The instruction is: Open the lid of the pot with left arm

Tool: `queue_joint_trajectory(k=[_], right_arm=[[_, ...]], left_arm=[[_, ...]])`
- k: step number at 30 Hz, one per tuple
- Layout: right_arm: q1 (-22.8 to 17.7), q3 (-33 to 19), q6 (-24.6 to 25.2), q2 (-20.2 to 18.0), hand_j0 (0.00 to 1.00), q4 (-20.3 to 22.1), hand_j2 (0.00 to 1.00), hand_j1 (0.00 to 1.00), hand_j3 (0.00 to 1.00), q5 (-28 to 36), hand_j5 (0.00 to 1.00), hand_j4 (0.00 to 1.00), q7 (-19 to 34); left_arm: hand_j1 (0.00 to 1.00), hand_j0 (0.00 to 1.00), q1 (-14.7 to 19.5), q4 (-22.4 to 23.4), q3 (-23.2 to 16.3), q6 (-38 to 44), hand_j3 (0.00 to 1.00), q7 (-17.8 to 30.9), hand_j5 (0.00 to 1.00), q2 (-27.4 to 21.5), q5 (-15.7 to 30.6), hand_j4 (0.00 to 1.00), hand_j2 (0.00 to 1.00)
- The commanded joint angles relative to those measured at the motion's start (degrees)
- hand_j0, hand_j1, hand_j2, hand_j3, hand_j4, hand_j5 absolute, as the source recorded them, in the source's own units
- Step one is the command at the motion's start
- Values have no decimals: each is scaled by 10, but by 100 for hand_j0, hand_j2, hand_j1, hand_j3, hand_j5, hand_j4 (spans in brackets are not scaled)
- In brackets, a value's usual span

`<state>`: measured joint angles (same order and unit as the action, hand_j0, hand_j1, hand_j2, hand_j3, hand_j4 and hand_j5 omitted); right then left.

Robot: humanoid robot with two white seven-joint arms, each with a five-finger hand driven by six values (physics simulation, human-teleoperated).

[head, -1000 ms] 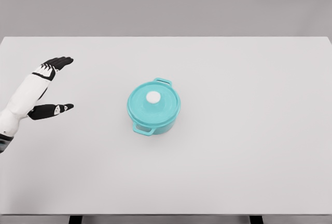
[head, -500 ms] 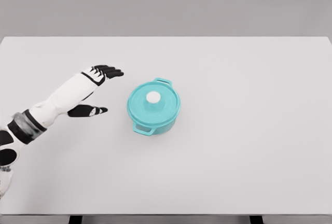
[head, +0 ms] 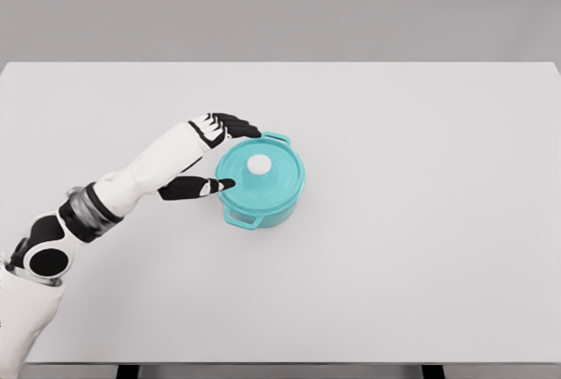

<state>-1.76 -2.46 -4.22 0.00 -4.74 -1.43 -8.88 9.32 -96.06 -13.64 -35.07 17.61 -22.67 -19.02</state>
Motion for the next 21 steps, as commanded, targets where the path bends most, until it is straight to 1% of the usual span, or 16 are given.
queue_joint_trajectory(k=[1,2,3,6,8,10,13,21], right_arm=[[0,0,0,0,100,0,100,100,100,0,100,100,0],[0,0,0,0,100,0,100,100,100,0,100,100,0],[0,0,0,0,100,0,100,100,100,0,100,100,0],[0,0,0,0,100,0,100,100,100,0,100,100,0],[0,0,0,0,100,0,100,100,100,0,100,100,0],[0,0,0,0,100,0,100,100,100,0,100,100,0],[0,0,0,0,100,0,100,100,100,0,100,100,0],[0,0,0,0,100,0,100,100,100,0,100,100,0]], left_arm=[[82,82,0,6,-16,1,82,0,82,4,32,82,82],[82,82,0,7,-18,10,82,0,82,4,53,82,82],[83,83,0,7,-26,29,83,0,83,4,57,83,83],[83,83,0,10,-30,37,83,0,83,5,76,83,83],[83,83,0,13,-37,76,83,0,83,5,107,83,83],[83,83,1,18,-39,82,83,0,83,5,111,83,83],[83,83,7,21,-59,106,83,0,83,5,111,83,83],[82,82,10,27,-63,120,82,0,82,13,111,82,82]])
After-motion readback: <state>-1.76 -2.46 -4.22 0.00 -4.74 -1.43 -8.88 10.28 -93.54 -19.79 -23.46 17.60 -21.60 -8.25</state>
